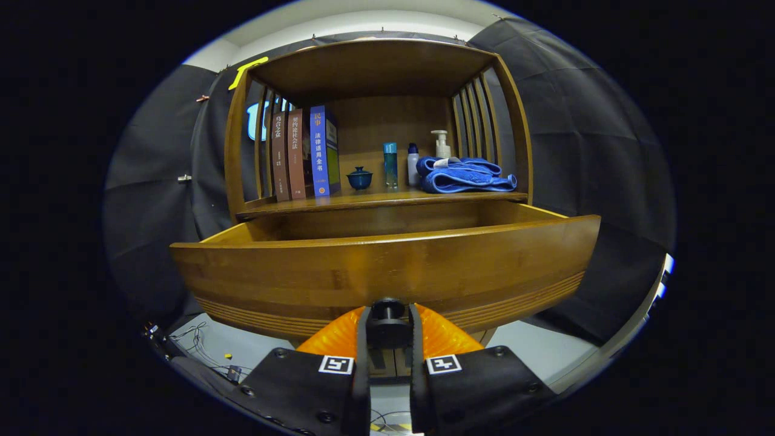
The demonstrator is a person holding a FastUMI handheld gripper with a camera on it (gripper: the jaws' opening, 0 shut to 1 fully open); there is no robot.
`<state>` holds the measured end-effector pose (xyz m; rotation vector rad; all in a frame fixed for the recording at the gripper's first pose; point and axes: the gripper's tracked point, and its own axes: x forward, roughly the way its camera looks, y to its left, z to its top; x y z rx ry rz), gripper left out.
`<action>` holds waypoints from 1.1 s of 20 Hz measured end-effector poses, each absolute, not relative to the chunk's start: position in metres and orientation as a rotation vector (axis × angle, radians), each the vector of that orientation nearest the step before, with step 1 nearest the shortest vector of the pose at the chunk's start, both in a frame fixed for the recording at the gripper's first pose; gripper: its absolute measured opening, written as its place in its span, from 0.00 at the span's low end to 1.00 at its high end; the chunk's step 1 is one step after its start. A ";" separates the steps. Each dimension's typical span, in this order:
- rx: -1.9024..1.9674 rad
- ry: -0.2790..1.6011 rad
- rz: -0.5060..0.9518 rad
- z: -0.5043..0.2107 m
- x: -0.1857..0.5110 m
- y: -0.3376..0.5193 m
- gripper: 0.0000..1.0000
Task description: Pull open the drawer, take out the items inside it, and place them on the countertop above the cabinet.
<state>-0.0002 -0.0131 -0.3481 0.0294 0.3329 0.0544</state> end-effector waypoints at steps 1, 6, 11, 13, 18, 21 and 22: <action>0.023 0.336 0.056 -0.349 -0.004 -0.013 0.29; -0.006 0.341 0.067 -0.358 -0.010 -0.014 0.29; -0.018 0.344 0.075 -0.358 -0.009 -0.012 0.36; -0.014 0.343 0.090 -0.356 -0.008 -0.009 0.49; -0.035 0.281 0.071 -0.327 -0.016 -0.017 0.98; -0.046 0.243 0.091 -0.291 -0.025 -0.013 0.99; -0.036 0.218 0.097 -0.273 -0.026 -0.011 0.99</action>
